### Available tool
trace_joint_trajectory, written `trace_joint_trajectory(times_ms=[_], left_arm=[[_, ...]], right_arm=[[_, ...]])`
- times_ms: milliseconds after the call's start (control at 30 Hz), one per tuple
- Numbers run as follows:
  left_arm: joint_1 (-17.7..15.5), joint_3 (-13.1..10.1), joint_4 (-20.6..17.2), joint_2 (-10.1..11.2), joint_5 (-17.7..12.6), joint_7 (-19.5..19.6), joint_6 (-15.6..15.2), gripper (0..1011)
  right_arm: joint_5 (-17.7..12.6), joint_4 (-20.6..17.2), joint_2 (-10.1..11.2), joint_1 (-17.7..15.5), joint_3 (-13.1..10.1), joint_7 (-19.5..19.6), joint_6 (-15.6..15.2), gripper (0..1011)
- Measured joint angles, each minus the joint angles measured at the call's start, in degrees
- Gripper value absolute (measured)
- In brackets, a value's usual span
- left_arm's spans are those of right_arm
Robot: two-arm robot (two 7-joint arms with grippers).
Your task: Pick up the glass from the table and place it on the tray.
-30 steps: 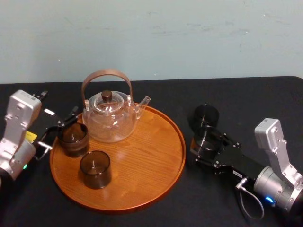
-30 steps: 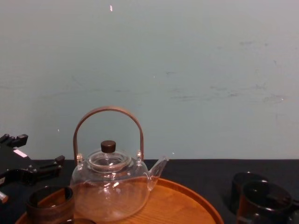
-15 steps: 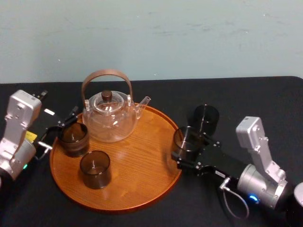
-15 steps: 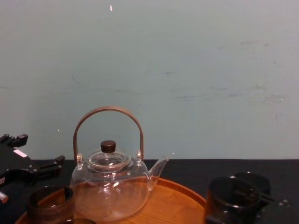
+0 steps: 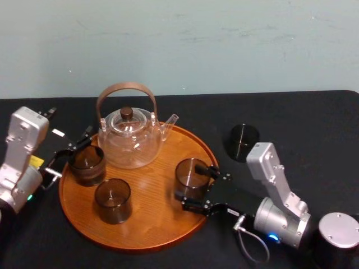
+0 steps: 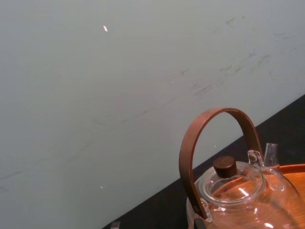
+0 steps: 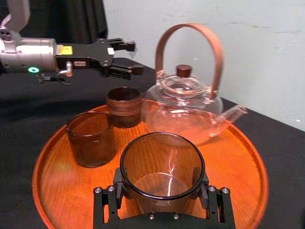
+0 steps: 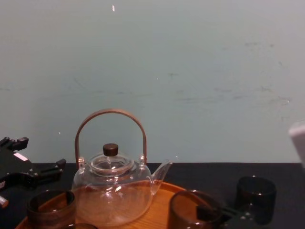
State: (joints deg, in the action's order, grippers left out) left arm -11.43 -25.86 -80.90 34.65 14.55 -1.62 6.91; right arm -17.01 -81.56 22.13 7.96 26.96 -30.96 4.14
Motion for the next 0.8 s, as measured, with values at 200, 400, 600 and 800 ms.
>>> trace_joint_trajectory(times_ms=[200,400,600,800], left_arm=[[0.0,0.0,0.0,0.0,0.0,0.0,0.0,1001],[0.0,0.0,0.0,0.0,0.0,0.0,0.0,1001],[0.0,0.0,0.0,0.0,0.0,0.0,0.0,1001],[0.0,0.0,0.0,0.0,0.0,0.0,0.0,1001]], right_arm=[[0.23,0.86,-0.74,0.96,1.59,-0.46,-0.01,905],[0.83,1.87,-1.32,1.8,2.9,-0.47,0.12,905],[1.0,3.07,-2.1,2.81,3.97,-0.86,0.22,905],[1.21,4.29,-2.85,3.78,4.94,-1.18,0.34,904]])
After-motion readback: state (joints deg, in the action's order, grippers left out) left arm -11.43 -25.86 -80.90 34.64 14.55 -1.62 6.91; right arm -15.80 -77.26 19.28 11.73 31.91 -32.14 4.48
